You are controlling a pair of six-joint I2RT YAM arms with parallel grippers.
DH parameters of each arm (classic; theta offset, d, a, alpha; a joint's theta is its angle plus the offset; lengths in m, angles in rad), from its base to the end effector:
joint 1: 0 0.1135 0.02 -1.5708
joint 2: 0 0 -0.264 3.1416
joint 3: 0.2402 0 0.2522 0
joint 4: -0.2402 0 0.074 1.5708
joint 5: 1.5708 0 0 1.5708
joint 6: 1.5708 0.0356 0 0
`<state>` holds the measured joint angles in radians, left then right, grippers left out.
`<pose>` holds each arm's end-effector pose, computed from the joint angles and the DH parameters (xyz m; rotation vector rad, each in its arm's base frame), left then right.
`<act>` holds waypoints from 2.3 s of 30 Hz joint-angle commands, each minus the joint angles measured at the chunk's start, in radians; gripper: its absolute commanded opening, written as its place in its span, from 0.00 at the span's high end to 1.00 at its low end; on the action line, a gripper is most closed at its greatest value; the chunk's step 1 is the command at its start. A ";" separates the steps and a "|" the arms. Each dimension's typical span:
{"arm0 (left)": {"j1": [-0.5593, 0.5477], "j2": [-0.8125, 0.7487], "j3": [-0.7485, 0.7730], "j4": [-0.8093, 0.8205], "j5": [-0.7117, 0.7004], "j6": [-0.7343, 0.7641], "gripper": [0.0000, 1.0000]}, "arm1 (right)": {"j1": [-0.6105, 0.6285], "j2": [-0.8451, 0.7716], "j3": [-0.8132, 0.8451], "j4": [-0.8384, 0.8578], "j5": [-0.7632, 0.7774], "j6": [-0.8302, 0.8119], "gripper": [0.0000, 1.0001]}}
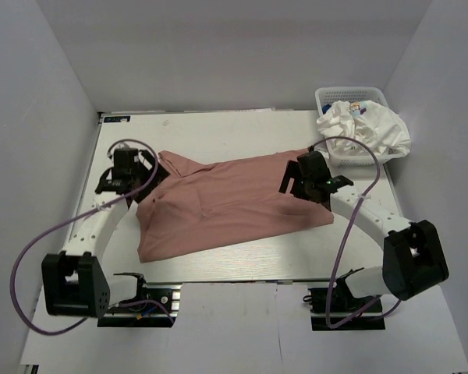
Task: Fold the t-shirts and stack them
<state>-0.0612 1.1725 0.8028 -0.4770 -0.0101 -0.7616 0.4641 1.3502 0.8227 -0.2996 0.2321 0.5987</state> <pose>0.2399 -0.0143 0.2422 -0.8450 2.2998 -0.3597 0.2519 0.1170 0.2197 0.2679 2.3663 0.2311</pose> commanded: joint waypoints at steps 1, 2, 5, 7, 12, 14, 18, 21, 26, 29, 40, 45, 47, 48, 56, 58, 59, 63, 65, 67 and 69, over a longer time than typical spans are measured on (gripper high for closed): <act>0.020 0.131 0.159 0.023 -0.034 0.033 0.00 | -0.008 0.059 0.150 -0.021 0.067 -0.040 0.10; 0.020 0.180 0.202 0.023 -0.056 0.044 0.00 | -0.007 0.102 0.200 -0.044 0.103 -0.042 0.10; 0.020 0.392 0.425 -0.014 -0.080 0.058 0.00 | -0.025 0.219 0.358 -0.074 0.098 -0.060 0.10; 0.020 0.543 0.514 -0.024 -0.094 0.067 0.00 | -0.033 0.298 0.401 -0.078 0.090 -0.060 0.10; 0.029 0.817 0.844 -0.092 -0.166 0.102 0.03 | -0.064 0.409 0.544 -0.087 0.070 -0.105 0.10; 0.029 0.896 0.932 -0.145 -0.185 0.116 0.04 | -0.081 0.449 0.575 -0.098 0.088 -0.122 0.10; 0.029 1.036 1.055 -0.152 -0.220 0.116 0.11 | -0.119 0.480 0.596 -0.098 0.087 -0.128 0.10; 0.029 1.090 1.076 -0.120 -0.186 0.116 0.23 | -0.139 0.489 0.592 -0.093 0.070 -0.139 0.10; 0.029 1.102 1.043 -0.072 -0.131 0.116 0.53 | -0.174 0.504 0.589 -0.110 0.065 -0.139 0.10; 0.029 1.090 1.007 -0.042 -0.122 0.116 0.72 | -0.191 0.518 0.593 -0.110 0.064 -0.128 0.10; 0.029 1.038 1.020 -0.051 -0.113 0.134 1.00 | -0.197 0.739 0.854 -0.180 0.154 -0.151 0.10; 0.029 0.980 0.980 -0.051 -0.100 0.156 1.00 | -0.199 0.831 0.964 -0.167 0.223 -0.122 0.10; 0.029 0.946 0.955 -0.051 -0.100 0.166 1.00 | -0.199 0.872 0.995 -0.165 0.233 -0.117 0.13; 0.029 0.935 0.938 -0.051 -0.100 0.166 1.00 | -0.199 0.882 1.016 -0.161 0.245 -0.109 0.13; 0.009 0.823 0.829 -0.042 -0.085 0.176 1.00 | -0.200 0.998 1.130 -0.228 0.270 -0.077 0.18; 0.009 0.791 0.787 -0.041 -0.048 0.176 1.00 | -0.199 1.015 1.130 -0.223 0.250 -0.077 0.22; 0.009 0.779 0.770 -0.041 -0.048 0.176 1.00 | -0.200 1.020 1.130 -0.228 0.243 -0.079 0.24; 0.009 0.701 0.658 -0.041 -0.025 0.166 1.00 | -0.199 1.011 1.107 -0.253 0.227 -0.060 0.62; 0.009 0.655 0.606 -0.041 -0.004 0.166 1.00 | -0.199 0.980 1.047 -0.224 0.239 -0.059 0.76; 0.009 0.624 0.573 -0.041 0.010 0.157 1.00 | -0.202 0.942 1.008 -0.199 0.239 -0.063 0.90; 0.009 0.577 0.524 -0.032 0.021 0.147 1.00 | -0.196 0.917 1.001 -0.194 0.251 -0.066 0.95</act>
<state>-0.0479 1.8652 1.3640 -0.5186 -0.0231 -0.6025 0.2684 2.3234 1.8587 -0.4908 0.4736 0.5213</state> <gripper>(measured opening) 0.022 0.071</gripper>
